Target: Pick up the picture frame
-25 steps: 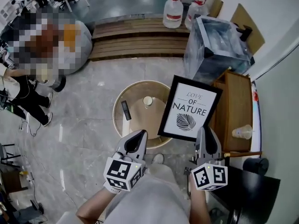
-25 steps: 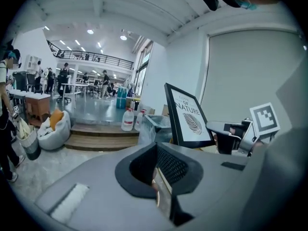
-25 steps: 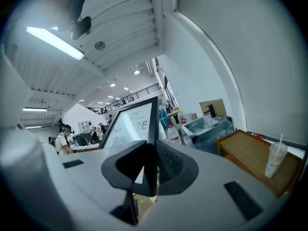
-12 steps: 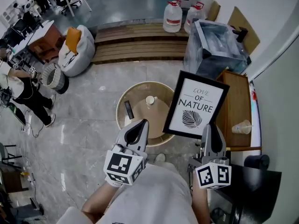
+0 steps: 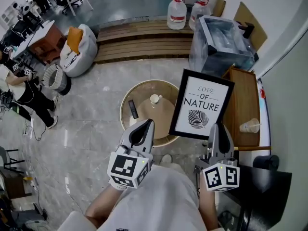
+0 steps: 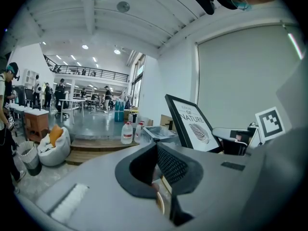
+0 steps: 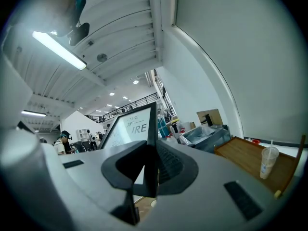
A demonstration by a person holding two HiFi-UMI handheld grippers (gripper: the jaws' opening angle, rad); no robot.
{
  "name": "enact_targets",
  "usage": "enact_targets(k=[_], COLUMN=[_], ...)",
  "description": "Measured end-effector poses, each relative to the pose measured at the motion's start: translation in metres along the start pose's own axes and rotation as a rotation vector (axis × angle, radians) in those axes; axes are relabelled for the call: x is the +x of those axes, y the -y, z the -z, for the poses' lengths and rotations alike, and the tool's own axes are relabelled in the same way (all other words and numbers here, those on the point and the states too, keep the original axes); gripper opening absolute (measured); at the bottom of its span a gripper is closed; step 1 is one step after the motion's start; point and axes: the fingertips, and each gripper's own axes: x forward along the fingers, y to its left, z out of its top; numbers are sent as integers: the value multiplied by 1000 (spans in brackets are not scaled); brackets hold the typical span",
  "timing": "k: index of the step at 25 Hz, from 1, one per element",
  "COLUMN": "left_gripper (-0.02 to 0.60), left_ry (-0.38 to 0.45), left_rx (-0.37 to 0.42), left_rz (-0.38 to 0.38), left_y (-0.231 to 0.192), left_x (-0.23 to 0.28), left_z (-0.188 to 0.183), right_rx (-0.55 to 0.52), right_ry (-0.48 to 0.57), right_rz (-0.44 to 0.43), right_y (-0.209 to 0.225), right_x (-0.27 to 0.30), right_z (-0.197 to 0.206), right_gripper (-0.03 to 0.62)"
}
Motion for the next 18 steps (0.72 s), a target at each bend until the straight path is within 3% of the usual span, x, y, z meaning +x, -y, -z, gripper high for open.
enact_targets(k=[18], left_gripper=[-9], left_ry=[-11], left_rx=[-5], left_rz=[3], left_y=[-3], left_x=[-1], left_z=[-1], right_rx=[11], right_ry=[-7], right_rz=[4], right_y=[-2], right_x=[3], right_z=[0], right_gripper=[57])
